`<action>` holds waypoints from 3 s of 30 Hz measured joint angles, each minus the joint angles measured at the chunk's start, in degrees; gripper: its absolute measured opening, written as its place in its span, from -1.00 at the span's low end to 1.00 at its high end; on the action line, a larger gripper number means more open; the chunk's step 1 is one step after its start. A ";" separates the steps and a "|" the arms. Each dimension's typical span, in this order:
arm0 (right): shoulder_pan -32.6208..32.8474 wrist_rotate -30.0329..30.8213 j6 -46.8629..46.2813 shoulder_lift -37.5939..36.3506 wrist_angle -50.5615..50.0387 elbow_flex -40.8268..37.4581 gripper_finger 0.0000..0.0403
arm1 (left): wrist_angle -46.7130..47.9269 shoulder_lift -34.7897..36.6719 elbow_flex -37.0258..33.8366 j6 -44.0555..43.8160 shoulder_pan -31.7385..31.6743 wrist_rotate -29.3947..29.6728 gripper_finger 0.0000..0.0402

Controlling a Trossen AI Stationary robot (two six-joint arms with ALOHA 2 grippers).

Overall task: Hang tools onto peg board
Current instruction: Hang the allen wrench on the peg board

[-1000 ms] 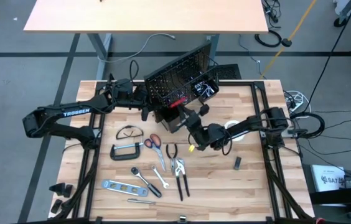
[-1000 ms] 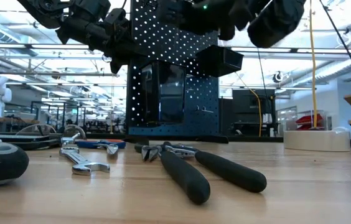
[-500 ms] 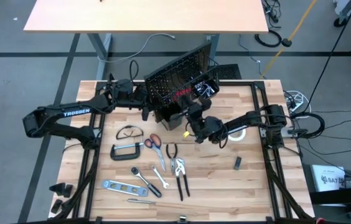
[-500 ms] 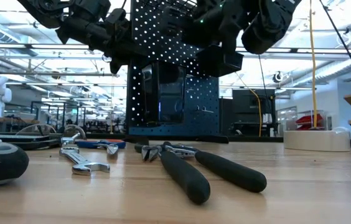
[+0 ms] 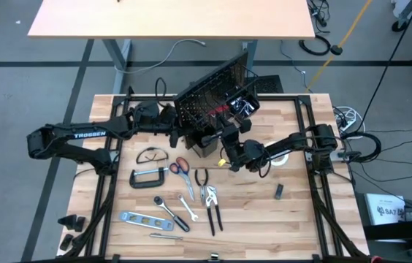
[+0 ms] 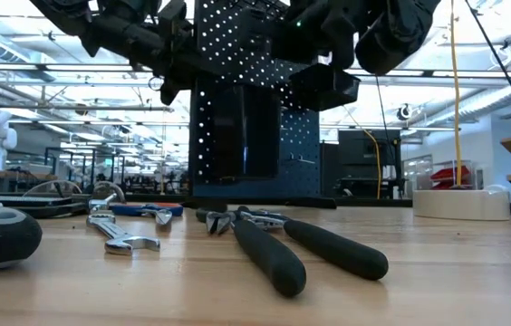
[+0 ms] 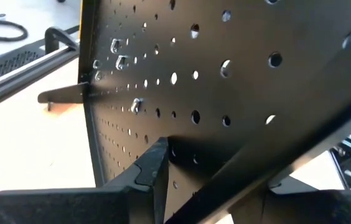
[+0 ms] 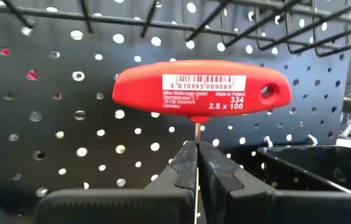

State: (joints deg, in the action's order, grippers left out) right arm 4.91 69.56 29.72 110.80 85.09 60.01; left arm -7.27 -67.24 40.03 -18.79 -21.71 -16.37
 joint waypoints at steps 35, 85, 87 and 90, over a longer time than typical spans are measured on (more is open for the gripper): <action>-1.09 6.32 -6.95 0.02 -10.34 0.00 -1.00 | -1.31 -0.07 -0.02 -6.99 8.33 14.13 -0.39; 1.36 8.94 -21.21 -2.99 -18.66 -2.51 -0.13 | -1.20 0.00 -0.02 -6.42 8.31 14.74 -0.39; 1.45 9.31 -21.39 -3.79 -20.68 -2.51 -0.10 | -1.20 0.00 -0.04 -6.42 8.31 14.74 -0.39; 1.23 9.82 -22.50 -3.89 -23.18 -2.51 -0.09 | -1.20 0.00 -0.04 -6.44 8.31 14.74 -0.39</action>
State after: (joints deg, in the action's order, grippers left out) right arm 6.14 79.38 7.22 106.91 61.92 57.50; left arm -8.47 -67.24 39.99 -25.23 -13.41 -1.63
